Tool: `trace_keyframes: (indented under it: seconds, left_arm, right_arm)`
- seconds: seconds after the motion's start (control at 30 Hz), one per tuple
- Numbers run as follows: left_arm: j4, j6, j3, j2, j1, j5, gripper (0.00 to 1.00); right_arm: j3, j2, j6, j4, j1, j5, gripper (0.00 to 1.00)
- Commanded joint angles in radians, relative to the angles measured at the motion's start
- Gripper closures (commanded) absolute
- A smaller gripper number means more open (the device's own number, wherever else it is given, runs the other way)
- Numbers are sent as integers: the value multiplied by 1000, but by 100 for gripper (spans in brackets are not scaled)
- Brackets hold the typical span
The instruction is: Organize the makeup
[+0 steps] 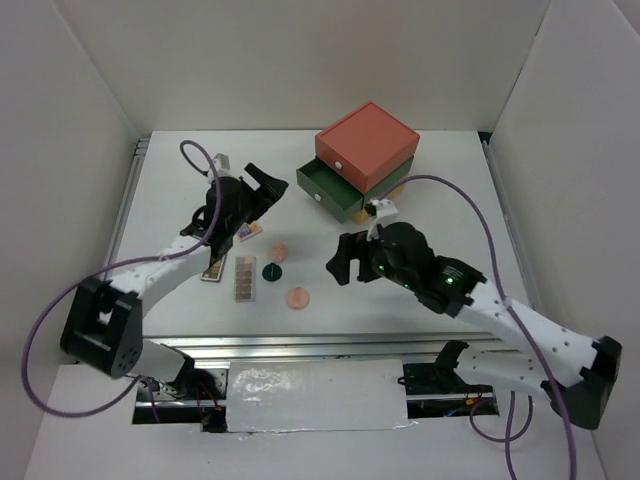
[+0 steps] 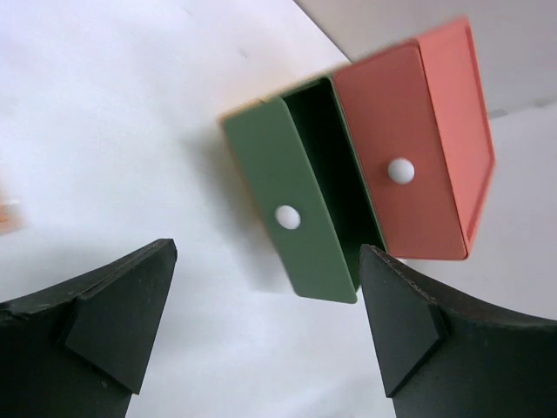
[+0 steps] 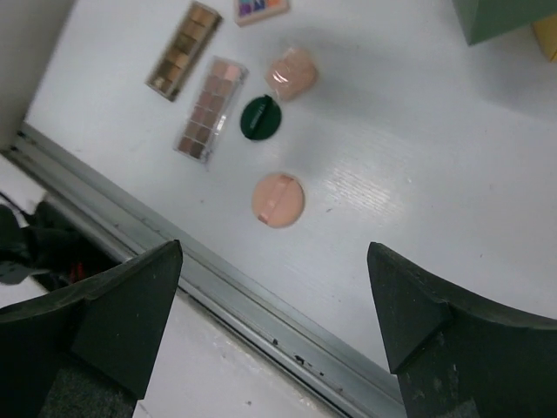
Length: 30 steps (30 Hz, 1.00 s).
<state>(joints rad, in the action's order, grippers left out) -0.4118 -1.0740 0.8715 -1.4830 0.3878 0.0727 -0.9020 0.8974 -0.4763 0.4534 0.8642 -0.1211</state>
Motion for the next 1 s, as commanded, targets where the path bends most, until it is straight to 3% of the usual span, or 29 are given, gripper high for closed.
trace_keyframes:
  seconds: [0.0,0.07,0.13,0.3,0.43,0.6,0.73,0.83,0.93,0.97]
  left_arm:
    - [537,88,110,198,2,278,1]
    - [789,94,161,271,2,364,1]
    - [908,130,190,372,0,443,1]
    - [1164,282,202,550,-3,464,0]
    - [1298,374,195,641,-4,450,1]
    - [1342,410,187,778,-4,467,1]
    - [1308,401,158,831,-6,475,1]
    - [1294,408,149,830,-4,461,1]
    - [1294,411,147,823,-6,457,1]
    - [1291,410,144,825,-6,457,1]
  right_arm:
    - [-3,177,-35,-78,13,-35,6]
    - [-52,282,-44,-73,27,-49,9]
    - [-122,452,-45,-47,45,-63,9]
    - [-267,749,-59,22,134,-132,21]
    - [-337,857,-77,24,165,-141,22]
    - [-357,966,-105,10,171,-115,34]
    - [-362,1008,-125,11,196,-123,56]
    - [-359,1028,-125,13,199,-126,58]
    - [-357,1028,-125,5,202,-121,76]
    - [-357,1017,-125,2,205,-118,97]
